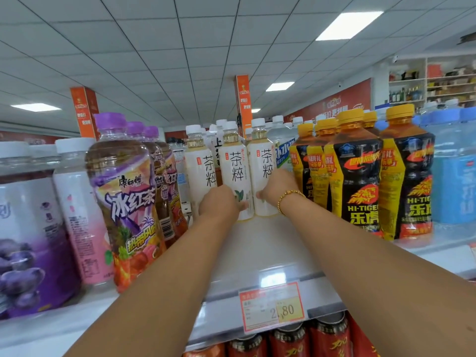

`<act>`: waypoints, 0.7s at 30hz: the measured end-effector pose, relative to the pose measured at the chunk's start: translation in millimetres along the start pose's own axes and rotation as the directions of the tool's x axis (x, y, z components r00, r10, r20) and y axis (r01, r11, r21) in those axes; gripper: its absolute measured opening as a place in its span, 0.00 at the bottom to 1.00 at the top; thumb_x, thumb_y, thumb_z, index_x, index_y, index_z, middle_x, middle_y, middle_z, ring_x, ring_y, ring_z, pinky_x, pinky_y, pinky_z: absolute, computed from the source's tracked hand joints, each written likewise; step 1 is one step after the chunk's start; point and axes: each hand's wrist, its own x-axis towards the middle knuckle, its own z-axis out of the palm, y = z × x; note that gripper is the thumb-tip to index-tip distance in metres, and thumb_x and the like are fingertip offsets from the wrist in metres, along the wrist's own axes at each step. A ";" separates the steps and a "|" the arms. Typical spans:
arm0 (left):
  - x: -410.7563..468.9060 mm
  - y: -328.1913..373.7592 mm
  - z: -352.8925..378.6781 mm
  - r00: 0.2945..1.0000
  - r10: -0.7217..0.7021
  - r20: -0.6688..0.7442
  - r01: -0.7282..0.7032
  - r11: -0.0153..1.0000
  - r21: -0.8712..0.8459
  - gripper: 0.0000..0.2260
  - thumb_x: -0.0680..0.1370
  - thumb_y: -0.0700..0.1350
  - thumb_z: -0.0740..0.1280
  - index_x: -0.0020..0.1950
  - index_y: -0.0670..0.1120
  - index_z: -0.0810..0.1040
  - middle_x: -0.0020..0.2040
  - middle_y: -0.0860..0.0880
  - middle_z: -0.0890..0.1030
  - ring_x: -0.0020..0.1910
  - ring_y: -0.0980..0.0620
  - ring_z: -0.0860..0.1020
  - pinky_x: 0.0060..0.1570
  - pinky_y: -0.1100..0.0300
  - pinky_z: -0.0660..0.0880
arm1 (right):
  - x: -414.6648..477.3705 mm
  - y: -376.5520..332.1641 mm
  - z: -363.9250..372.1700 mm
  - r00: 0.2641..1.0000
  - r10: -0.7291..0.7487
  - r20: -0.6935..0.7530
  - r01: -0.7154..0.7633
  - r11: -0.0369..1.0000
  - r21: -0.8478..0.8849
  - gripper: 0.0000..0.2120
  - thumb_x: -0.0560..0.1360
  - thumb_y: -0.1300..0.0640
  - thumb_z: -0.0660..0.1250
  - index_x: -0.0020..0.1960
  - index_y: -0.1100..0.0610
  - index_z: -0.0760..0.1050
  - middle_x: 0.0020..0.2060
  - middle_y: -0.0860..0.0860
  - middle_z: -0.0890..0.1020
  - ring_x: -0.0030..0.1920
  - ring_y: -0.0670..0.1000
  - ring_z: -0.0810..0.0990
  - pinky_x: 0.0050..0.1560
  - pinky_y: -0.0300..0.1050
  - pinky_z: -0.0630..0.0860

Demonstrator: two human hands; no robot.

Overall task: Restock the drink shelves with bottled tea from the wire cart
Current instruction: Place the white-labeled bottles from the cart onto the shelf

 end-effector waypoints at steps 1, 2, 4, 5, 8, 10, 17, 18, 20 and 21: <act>-1.6 -0.1 -0.2 1.000 -0.001 -0.006 0.001 1.000 -0.003 0.17 0.75 0.55 0.69 0.42 0.43 0.69 0.41 0.46 0.73 0.43 0.45 0.76 0.39 0.58 0.71 | -0.9 0.3 0.4 1.000 0.010 0.008 -0.010 1.000 0.019 0.20 0.73 0.53 0.69 0.59 0.65 0.71 0.56 0.57 0.77 0.55 0.54 0.77 0.50 0.42 0.76; -2.8 -0.7 -0.3 1.000 -0.004 -0.004 0.004 1.000 -0.010 0.17 0.74 0.55 0.69 0.42 0.43 0.70 0.41 0.46 0.73 0.43 0.46 0.76 0.39 0.58 0.71 | -2.1 0.7 -0.5 1.000 0.011 0.021 -0.011 0.999 0.032 0.20 0.74 0.54 0.68 0.59 0.65 0.72 0.56 0.58 0.77 0.56 0.54 0.77 0.51 0.43 0.75; -5.5 -1.2 -3.1 1.000 -0.012 0.014 0.012 0.999 -0.032 0.16 0.74 0.54 0.70 0.41 0.44 0.69 0.43 0.46 0.77 0.45 0.46 0.78 0.40 0.58 0.73 | -6.5 0.2 -6.0 1.000 0.011 0.023 -0.013 0.996 0.091 0.18 0.74 0.56 0.66 0.60 0.65 0.71 0.58 0.59 0.75 0.59 0.58 0.75 0.55 0.46 0.73; -7.4 -1.5 -6.4 1.000 -0.013 0.020 0.014 0.999 -0.052 0.15 0.74 0.53 0.70 0.42 0.44 0.70 0.45 0.45 0.79 0.46 0.45 0.80 0.41 0.57 0.74 | -9.6 -2.3 -12.1 1.000 -0.003 -0.019 0.005 0.994 0.113 0.18 0.75 0.57 0.65 0.60 0.66 0.71 0.60 0.60 0.74 0.60 0.59 0.74 0.56 0.48 0.72; -16.0 -4.1 -21.8 0.999 -0.012 -0.051 0.006 0.993 -0.116 0.13 0.75 0.51 0.69 0.50 0.42 0.75 0.50 0.43 0.81 0.49 0.44 0.80 0.41 0.57 0.74 | -19.8 -19.5 -43.9 0.957 -0.156 -0.246 0.183 0.979 0.092 0.16 0.77 0.56 0.62 0.59 0.66 0.70 0.58 0.60 0.74 0.58 0.57 0.74 0.56 0.46 0.72; -26.2 -7.2 -29.1 0.985 -0.015 -0.174 -0.012 0.988 -0.155 0.15 0.76 0.50 0.67 0.54 0.40 0.75 0.52 0.42 0.79 0.50 0.43 0.78 0.42 0.57 0.73 | -20.2 -36.6 -68.6 0.916 -0.269 -0.297 0.341 0.912 0.227 0.12 0.77 0.57 0.64 0.56 0.64 0.75 0.55 0.56 0.78 0.53 0.50 0.76 0.51 0.40 0.73; -25.4 -27.5 -21.6 0.979 -0.191 -0.070 0.145 0.899 -0.414 0.29 0.73 0.51 0.67 0.69 0.39 0.65 0.65 0.40 0.72 0.62 0.40 0.73 0.60 0.47 0.74 | 8.4 -94.7 -97.2 0.808 -0.585 -0.078 0.581 0.765 0.279 0.21 0.77 0.56 0.64 0.70 0.55 0.68 0.64 0.51 0.75 0.55 0.47 0.78 0.58 0.39 0.73; -26.4 -26.6 -21.2 0.980 -0.190 -0.065 0.144 0.891 -0.431 0.28 0.73 0.50 0.67 0.69 0.39 0.65 0.65 0.41 0.73 0.62 0.41 0.73 0.59 0.47 0.74 | 12.6 -99.7 -94.9 0.796 -0.605 -0.011 0.584 0.764 0.274 0.22 0.78 0.56 0.63 0.71 0.55 0.65 0.64 0.52 0.75 0.50 0.47 0.79 0.54 0.38 0.74; -27.5 -26.9 -18.4 0.977 -0.196 -0.079 0.141 0.881 -0.451 0.26 0.74 0.46 0.67 0.69 0.38 0.65 0.65 0.40 0.72 0.61 0.41 0.73 0.59 0.47 0.74 | 20.9 -105.9 -89.3 0.775 -0.618 0.130 0.572 0.774 0.271 0.23 0.79 0.55 0.61 0.73 0.54 0.62 0.64 0.53 0.75 0.47 0.47 0.81 0.50 0.38 0.77; -28.0 -27.2 -16.9 0.976 -0.198 -0.096 0.135 0.883 -0.449 0.25 0.74 0.45 0.66 0.68 0.38 0.65 0.64 0.40 0.72 0.61 0.41 0.73 0.59 0.47 0.74 | 24.3 -107.1 -87.1 0.766 -0.618 0.177 0.566 0.778 0.272 0.23 0.79 0.55 0.61 0.73 0.54 0.62 0.63 0.54 0.76 0.47 0.48 0.82 0.51 0.39 0.78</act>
